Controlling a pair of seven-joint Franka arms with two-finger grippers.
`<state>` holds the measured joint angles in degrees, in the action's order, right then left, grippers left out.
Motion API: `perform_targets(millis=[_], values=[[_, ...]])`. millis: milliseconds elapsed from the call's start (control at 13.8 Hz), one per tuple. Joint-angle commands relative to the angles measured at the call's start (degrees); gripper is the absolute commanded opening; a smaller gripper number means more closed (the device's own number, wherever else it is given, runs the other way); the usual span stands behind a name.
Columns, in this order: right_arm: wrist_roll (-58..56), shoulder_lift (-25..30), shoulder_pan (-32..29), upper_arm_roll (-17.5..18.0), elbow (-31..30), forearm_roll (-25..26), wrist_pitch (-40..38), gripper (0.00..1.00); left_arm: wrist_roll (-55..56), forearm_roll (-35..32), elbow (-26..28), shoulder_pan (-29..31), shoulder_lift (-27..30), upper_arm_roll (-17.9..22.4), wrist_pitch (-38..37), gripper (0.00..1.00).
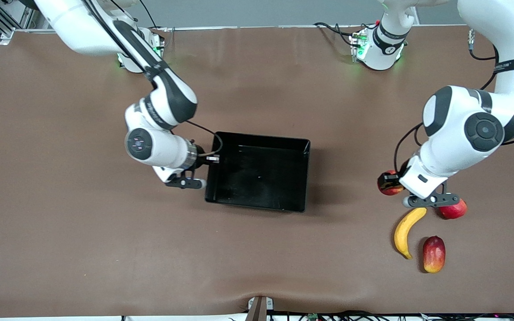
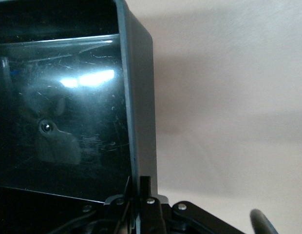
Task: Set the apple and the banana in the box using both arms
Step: 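Carry the apple with the left gripper while the right gripper steadies the box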
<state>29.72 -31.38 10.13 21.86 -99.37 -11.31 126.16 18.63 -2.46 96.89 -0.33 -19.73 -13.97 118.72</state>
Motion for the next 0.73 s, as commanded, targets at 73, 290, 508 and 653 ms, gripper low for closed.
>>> perform_targets(millis=[73, 290, 508, 653], values=[[8.32, -4.04, 0.86, 1.77, 1.46, 6.64, 2.95, 0.24, 8.68, -1.05, -0.73, -0.11, 0.22, -4.82, -1.65, 0.00], [8.78, -3.08, -1.77, 1.96, 3.03, 6.92, -0.03, 1.00, 16.14, -1.05, -0.82, -4.14, -0.40, -6.16, -1.21, 0.00], [9.04, -2.99, -3.44, 1.78, 14.60, 7.35, -15.27, 1.00, 24.32, -2.80, -2.83, -11.34, -3.99, -6.07, 0.11, 0.00], [9.30, -2.47, -4.85, 1.61, 21.56, 12.16, -25.49, 1.00, 28.72, -6.14, -5.29, -15.04, -7.58, -6.07, 0.20, 0.00]])
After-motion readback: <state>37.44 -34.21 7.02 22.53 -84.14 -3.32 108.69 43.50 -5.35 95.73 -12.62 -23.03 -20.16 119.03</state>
